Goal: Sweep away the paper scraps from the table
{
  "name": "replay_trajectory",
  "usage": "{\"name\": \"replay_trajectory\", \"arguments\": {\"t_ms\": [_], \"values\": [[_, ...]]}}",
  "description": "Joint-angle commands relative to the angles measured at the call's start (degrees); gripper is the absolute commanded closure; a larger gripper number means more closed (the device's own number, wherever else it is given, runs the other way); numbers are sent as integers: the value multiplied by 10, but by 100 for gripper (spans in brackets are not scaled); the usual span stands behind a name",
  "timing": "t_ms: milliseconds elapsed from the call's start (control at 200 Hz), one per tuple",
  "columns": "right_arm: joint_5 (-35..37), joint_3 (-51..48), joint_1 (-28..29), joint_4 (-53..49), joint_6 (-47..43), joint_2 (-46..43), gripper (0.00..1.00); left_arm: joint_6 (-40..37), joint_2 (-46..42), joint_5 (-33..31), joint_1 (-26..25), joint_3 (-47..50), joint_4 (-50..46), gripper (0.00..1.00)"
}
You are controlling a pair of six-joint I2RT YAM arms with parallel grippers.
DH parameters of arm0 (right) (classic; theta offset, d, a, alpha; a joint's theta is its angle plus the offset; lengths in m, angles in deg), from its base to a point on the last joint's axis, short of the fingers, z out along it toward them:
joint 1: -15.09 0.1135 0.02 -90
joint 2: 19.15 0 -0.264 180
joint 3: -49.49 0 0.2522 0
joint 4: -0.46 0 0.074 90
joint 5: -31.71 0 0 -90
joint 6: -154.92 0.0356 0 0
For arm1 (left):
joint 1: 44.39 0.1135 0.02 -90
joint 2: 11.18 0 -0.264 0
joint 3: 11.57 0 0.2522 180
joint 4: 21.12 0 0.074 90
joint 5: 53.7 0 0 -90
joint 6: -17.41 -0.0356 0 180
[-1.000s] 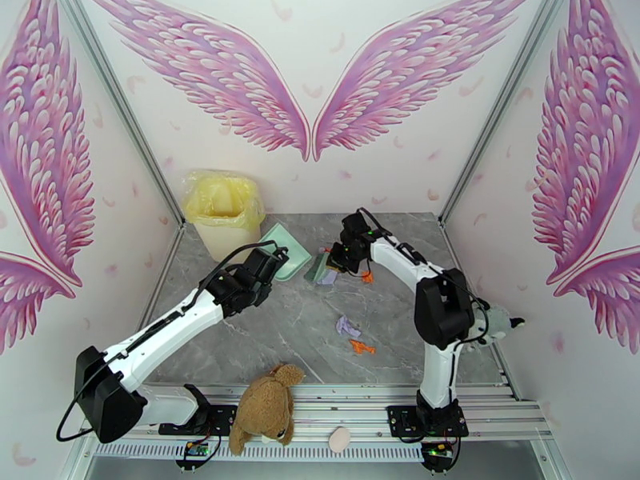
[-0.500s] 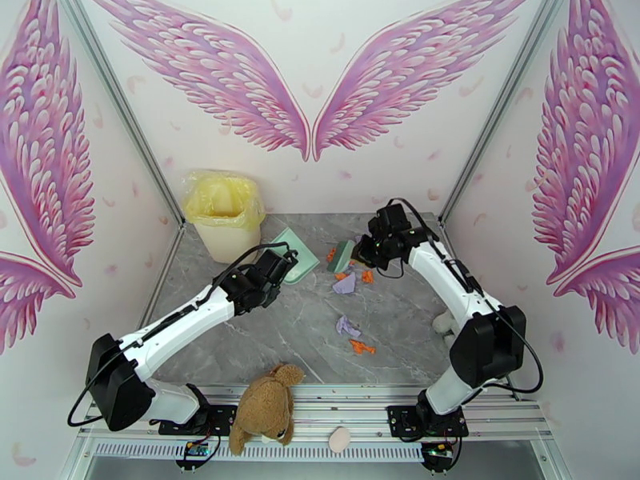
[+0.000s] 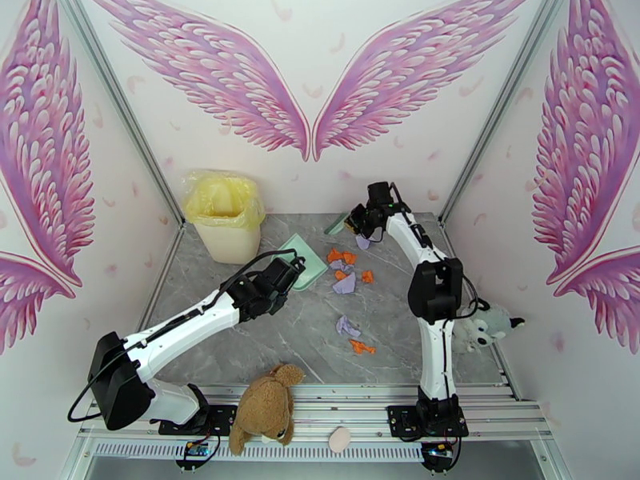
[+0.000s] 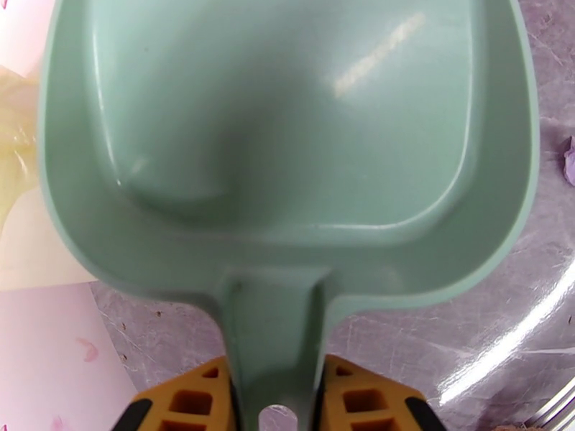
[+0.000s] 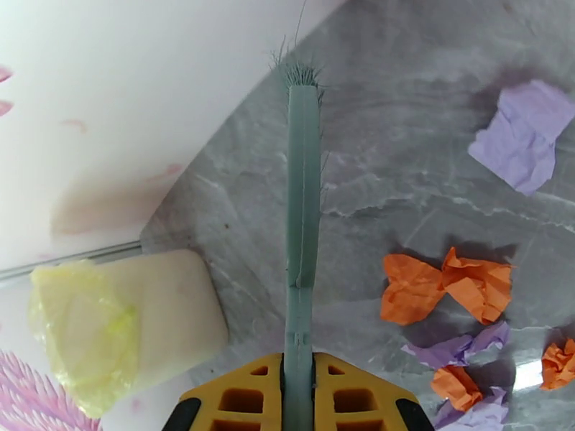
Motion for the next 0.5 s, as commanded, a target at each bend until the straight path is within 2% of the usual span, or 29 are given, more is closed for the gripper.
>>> {"name": "replay_trajectory", "arguments": {"t_ms": [0,210,495], "values": [[7,-3,12,23,35,0,100,9,-16,0,-1,13,14,100],[3,-156,10,68,14,-62,100,3,-8,6,-1,10,22,100],[-27,-391,-7,143,-7,-193,100,6,4,13,-5,1,21,100]]}}
